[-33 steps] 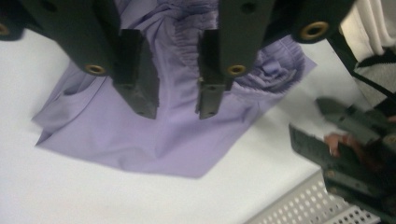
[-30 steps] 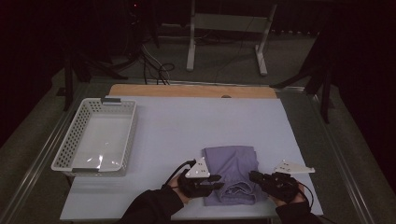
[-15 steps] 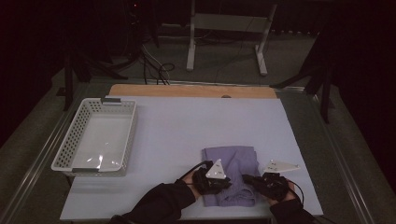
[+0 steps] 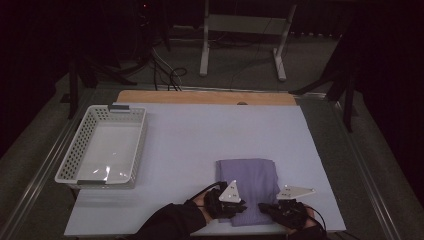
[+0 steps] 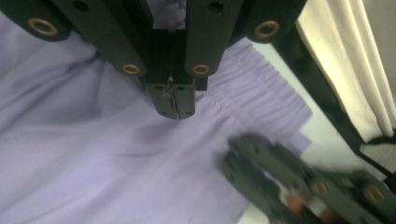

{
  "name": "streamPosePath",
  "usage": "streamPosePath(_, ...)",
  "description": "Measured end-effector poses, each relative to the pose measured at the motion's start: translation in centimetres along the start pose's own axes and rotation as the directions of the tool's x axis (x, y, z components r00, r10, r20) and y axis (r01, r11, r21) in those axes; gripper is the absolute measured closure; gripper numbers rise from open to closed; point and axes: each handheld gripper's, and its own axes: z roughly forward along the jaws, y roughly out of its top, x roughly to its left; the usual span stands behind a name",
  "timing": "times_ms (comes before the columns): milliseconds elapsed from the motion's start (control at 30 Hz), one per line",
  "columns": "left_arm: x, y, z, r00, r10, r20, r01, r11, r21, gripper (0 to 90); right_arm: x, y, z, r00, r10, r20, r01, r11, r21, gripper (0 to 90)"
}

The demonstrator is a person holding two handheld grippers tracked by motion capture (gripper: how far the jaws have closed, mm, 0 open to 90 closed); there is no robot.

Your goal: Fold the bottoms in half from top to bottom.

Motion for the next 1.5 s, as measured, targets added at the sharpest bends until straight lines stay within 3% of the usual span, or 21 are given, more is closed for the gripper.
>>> streamPosePath(67, -0.3, -0.1, -0.2, 1.0000, -0.002, 0.007, 0.002, 1.0000, 0.000, 78.9, 0.3, -0.2, 0.0, 0.9998, 0.017, -0.005, -0.017, 1.000, 0.018, 90.0)
streamPosePath(167, -0.6, -0.2, -0.3, 0.9998, 0.005, 0.019, -0.005, 1.0000, 0.007, 78.9, 0.4, -0.4, 0.0, 0.9999, -0.008, -0.012, 0.009, 0.999, 0.051, 90.0)
streamPosePath(267, -0.9, -0.4, -0.3, 0.9995, -0.011, 0.029, 0.011, 0.9999, 0.004, 79.0, 0.6, -0.6, 0.1, 0.9997, 0.002, -0.023, -0.001, 0.998, 0.064, 90.0)
streamPosePath(400, -1.1, -0.6, -0.3, 0.9985, -0.027, 0.048, 0.027, 0.9996, 0.005, 79.0, 0.8, -0.8, 0.0, 0.9988, -0.018, -0.047, 0.022, 0.996, 0.086, 90.0)
streamPosePath(600, -0.9, -0.8, -0.3, 0.9970, -0.053, 0.057, 0.054, 0.9986, -0.002, 78.6, 0.9, -0.7, 0.1, 0.9984, -0.007, -0.056, 0.012, 0.996, 0.087, 90.0)
streamPosePath(633, -0.9, -0.8, -0.3, 0.9974, -0.052, 0.050, 0.053, 0.9986, -0.007, 76.7, 0.8, -0.7, 0.1, 0.9984, -0.024, -0.051, 0.028, 0.996, 0.085, 90.0)
streamPosePath(700, -0.8, -0.7, -0.4, 0.9981, -0.056, 0.027, 0.056, 0.9984, -0.009, 69.6, 0.8, -0.4, 0.0, 0.9986, -0.012, -0.051, 0.015, 0.998, 0.063, 90.0)
streamPosePath(833, -0.4, -0.4, -1.2, 0.9982, -0.059, 0.001, 0.059, 0.9981, -0.014, 49.5, 0.4, 0.5, -0.8, 0.9980, 0.014, -0.062, -0.015, 1.000, -0.021, 67.1)
streamPosePath(900, 0.0, -0.3, -1.6, 0.9963, -0.085, -0.015, 0.084, 0.9958, -0.037, 41.1, 0.1, 0.8, -1.1, 0.9982, 0.009, -0.059, -0.014, 0.997, -0.080, 52.3)
streamPosePath(1033, 0.6, 0.1, -2.4, 0.9920, -0.122, -0.032, 0.120, 0.9906, -0.066, 23.0, -0.7, 1.2, -1.8, 0.9969, 0.015, -0.077, -0.028, 0.987, -0.160, 33.7)
streamPosePath(1067, 0.7, 0.2, -2.6, 0.9916, -0.123, -0.039, 0.121, 0.9904, -0.067, 20.3, -0.9, 1.2, -2.0, 0.9976, 0.017, -0.068, -0.028, 0.986, -0.167, 33.2)
streamPosePath(1167, 1.0, 0.5, -2.9, 0.9906, -0.114, -0.076, 0.110, 0.9926, -0.052, 14.5, -1.4, 1.3, -2.5, 0.9969, 0.038, -0.068, -0.054, 0.969, -0.243, 23.5)
streamPosePath(1267, 1.7, 0.6, -3.5, 0.9884, -0.126, -0.085, 0.121, 0.9905, -0.065, 5.3, -2.0, 1.7, -2.8, 0.9985, 0.036, -0.042, -0.047, 0.952, -0.303, 15.2)
streamPosePath(1367, 2.7, 0.7, -4.3, 0.9832, -0.141, -0.116, 0.130, 0.9868, -0.097, 1.6, -2.5, 2.3, -3.0, 0.9987, 0.037, -0.035, -0.046, 0.951, -0.305, 14.1)
streamPosePath(1467, 3.9, 0.7, -5.0, 0.9712, -0.174, -0.163, 0.158, 0.9814, -0.109, 1.2, -2.9, 3.3, -3.0, 0.9997, 0.020, 0.017, -0.014, 0.949, -0.316, 14.1)
streamPosePath(1500, 4.4, 0.7, -5.3, 0.9644, -0.201, -0.172, 0.180, 0.9751, -0.130, 1.2, -3.0, 3.5, -3.0, 0.9994, 0.021, 0.029, -0.011, 0.949, -0.315, 14.1)
